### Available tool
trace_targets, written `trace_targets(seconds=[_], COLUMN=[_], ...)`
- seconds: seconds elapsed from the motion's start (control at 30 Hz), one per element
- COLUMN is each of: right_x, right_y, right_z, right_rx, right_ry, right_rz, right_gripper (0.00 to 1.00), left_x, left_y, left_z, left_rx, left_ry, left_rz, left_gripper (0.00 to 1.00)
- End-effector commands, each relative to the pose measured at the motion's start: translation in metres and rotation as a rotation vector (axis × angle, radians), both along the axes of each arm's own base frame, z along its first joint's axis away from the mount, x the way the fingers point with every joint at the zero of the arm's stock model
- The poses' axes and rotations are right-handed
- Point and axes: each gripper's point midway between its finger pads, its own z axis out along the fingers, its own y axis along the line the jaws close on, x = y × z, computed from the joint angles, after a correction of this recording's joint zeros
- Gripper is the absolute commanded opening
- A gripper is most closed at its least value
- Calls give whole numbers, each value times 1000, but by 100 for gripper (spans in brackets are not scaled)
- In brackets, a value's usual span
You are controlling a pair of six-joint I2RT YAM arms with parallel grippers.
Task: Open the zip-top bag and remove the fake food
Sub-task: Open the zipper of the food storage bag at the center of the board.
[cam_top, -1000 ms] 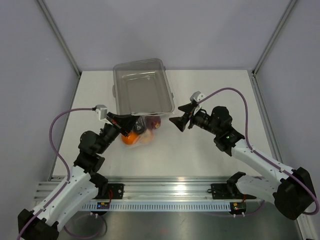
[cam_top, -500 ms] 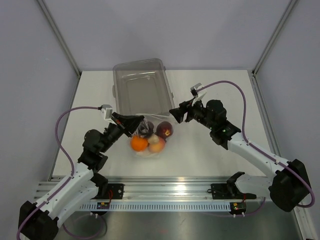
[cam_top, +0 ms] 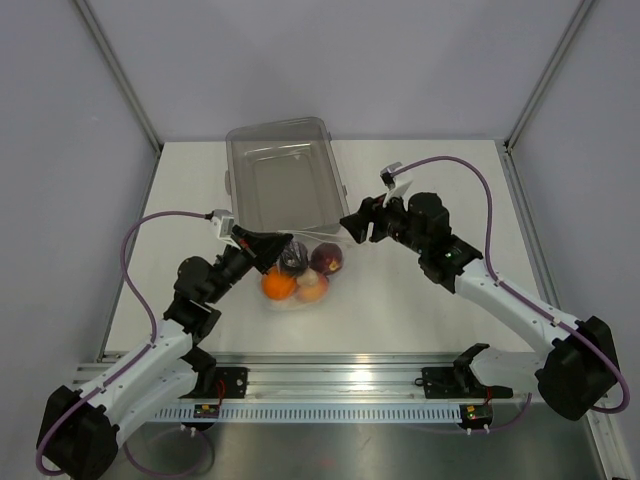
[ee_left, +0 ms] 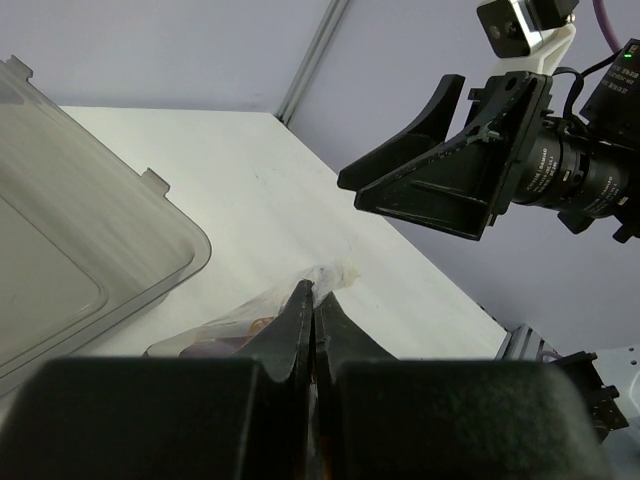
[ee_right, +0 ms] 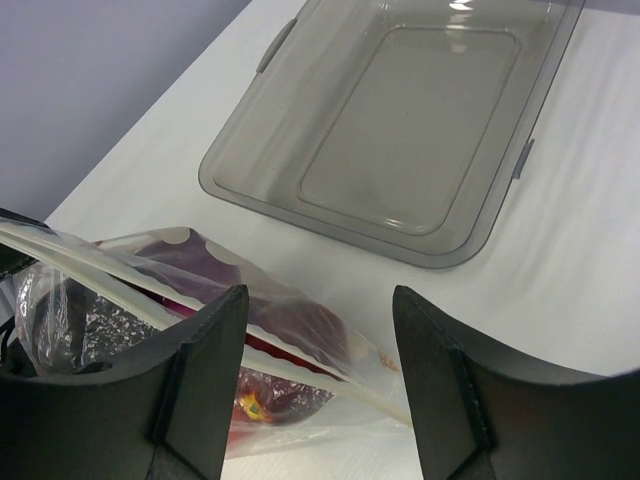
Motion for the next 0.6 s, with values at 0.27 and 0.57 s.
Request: trace_targets(seconds=[0.27,0.57], right_x=[-14,-39], right_y=[-7,17], right_z=[10,2], right_rx=[40,166], right_ry=[332,640], right_rz=[-114,-69], right_gripper=[70,76], left_x=[-1,-1], left_y=[4,6], left_z=[32,31], left_rx=[-21,3], left_ry=[-143,-166], left_rz=[39,74], left_gripper=[0,0])
